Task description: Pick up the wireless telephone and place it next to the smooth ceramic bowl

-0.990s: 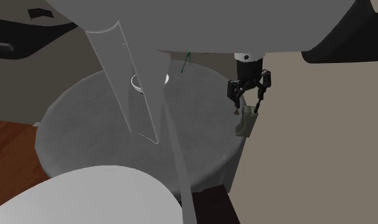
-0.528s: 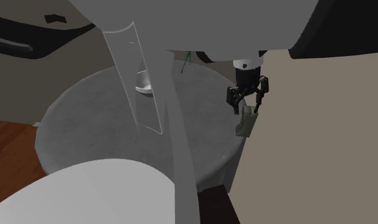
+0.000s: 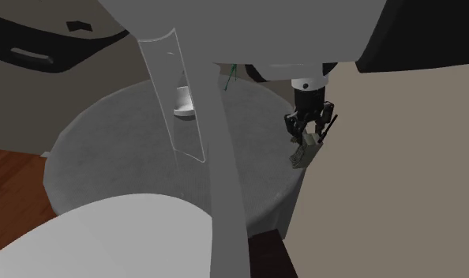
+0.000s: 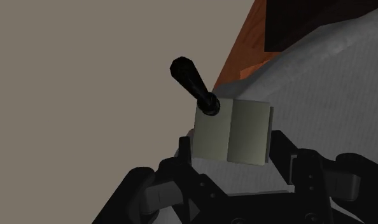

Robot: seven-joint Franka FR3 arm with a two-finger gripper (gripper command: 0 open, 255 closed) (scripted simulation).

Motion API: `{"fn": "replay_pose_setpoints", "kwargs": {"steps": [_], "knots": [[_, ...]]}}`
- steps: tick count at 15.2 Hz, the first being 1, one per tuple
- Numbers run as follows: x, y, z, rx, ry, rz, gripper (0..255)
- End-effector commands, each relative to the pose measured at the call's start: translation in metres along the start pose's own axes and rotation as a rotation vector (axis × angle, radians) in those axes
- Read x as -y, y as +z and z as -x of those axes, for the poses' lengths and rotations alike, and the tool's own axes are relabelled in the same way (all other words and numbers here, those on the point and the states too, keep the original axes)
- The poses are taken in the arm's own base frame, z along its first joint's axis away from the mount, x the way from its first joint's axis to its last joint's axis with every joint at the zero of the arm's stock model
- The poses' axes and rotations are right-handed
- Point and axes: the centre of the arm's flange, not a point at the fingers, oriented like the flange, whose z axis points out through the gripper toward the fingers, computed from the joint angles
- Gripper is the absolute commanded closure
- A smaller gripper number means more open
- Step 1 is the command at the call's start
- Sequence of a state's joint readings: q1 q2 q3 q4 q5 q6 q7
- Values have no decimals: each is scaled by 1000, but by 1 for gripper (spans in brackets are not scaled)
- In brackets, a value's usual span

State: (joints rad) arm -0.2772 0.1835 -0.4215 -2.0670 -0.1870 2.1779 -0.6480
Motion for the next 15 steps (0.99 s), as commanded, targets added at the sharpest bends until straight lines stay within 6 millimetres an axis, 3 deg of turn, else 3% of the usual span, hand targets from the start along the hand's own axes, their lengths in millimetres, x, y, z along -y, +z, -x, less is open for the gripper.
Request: {"fn": "replay_pose_setpoints", "kwargs": {"steps": [1,7,15], "knots": [[-2,6,2,9,6,-4,255],[-1,8,1,9,6,-4,255],[-7,-34,13,10,6,-5,255]]}}
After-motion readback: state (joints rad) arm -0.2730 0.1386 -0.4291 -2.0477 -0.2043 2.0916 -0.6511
